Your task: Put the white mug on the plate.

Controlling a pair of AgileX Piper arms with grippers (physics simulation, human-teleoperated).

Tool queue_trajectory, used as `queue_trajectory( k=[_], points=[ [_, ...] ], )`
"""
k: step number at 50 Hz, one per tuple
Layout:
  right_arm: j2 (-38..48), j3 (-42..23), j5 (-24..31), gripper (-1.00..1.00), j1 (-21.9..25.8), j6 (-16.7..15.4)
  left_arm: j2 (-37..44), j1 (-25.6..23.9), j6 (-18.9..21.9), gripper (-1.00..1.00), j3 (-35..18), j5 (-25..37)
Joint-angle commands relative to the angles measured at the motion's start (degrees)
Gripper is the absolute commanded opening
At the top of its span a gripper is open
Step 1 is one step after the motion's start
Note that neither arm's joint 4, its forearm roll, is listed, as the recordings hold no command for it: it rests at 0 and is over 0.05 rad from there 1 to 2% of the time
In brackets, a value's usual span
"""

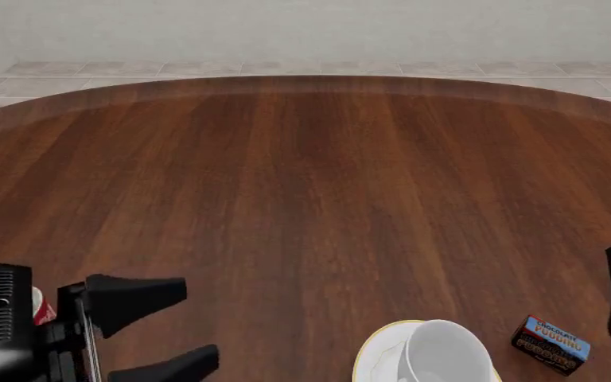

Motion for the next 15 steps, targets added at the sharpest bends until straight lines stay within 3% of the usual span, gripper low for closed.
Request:
queue_trajectory(
  k=[1,15],
  points=[
    [0.0,-2.7,-0.1,1.0,-0.4,3.7,-9.0,2.1,-0.6,1.0,2.5,3.3],
    [-0.1,-3.4,-0.4,1.0,-0.8,5.9,-20.0,4.7,-0.9,1.0,3.3,9.4]
  ],
)
